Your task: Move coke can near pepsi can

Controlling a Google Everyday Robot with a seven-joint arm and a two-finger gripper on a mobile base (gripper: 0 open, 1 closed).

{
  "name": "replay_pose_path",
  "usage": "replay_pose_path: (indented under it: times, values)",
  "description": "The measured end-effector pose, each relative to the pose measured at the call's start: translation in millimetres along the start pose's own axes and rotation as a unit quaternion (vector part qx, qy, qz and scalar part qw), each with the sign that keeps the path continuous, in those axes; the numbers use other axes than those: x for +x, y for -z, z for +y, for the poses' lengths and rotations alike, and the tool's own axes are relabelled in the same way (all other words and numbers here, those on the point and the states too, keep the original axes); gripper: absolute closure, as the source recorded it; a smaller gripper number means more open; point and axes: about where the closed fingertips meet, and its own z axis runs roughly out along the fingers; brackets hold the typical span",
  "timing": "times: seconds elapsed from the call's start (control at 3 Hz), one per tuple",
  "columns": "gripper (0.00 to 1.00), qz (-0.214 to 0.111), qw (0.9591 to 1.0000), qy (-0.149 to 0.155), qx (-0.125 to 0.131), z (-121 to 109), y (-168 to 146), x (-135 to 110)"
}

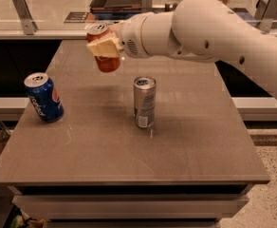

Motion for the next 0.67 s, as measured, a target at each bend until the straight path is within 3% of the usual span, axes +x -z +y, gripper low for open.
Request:
replay_pose_path:
  times: [0.67]
  values:
    - [1.0, 0.006, 0.9998, -0.012, 0.015, 26, -12, 8]
